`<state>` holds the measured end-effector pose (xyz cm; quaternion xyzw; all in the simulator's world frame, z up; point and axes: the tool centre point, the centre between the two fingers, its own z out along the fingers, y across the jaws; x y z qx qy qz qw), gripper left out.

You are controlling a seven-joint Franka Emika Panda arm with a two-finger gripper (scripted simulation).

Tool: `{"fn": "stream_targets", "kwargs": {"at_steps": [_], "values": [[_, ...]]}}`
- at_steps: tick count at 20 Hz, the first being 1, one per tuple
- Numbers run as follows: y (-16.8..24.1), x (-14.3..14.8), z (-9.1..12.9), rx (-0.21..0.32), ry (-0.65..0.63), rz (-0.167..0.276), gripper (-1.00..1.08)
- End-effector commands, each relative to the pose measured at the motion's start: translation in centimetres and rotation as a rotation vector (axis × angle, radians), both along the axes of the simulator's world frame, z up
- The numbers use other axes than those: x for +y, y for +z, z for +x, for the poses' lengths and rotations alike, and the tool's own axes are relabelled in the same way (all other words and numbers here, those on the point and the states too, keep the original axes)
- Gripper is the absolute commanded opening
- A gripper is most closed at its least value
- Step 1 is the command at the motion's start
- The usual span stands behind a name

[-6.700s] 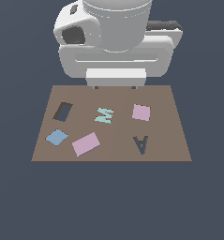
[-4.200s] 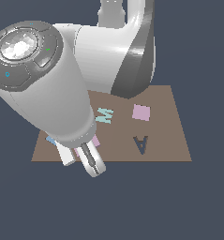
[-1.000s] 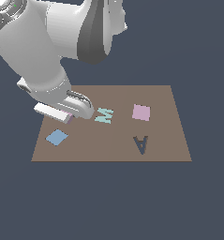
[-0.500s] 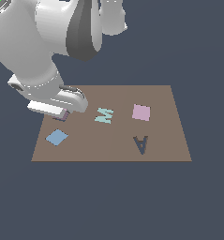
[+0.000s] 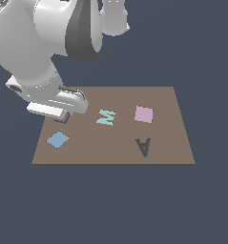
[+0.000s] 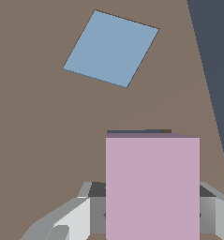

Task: Insert a designated object into the corresponding slot on a board.

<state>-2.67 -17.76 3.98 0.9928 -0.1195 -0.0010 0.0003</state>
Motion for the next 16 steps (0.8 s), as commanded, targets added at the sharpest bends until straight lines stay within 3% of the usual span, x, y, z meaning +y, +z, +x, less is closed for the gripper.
{"fn": "stream_targets", "kwargs": {"at_steps": [1,7,8,16], "values": [[-0.03,-0.01,0.01,0.0,0.0,0.0,-1.0],[-0.97,-0.01,0.05,-0.001,0.0,0.0,-1.0],[-0.97,-0.01,0.05,-0.001,0.0,0.0,1.0],[-0.97,-0.01,0.05,-0.001,0.0,0.0,1.0]]}}
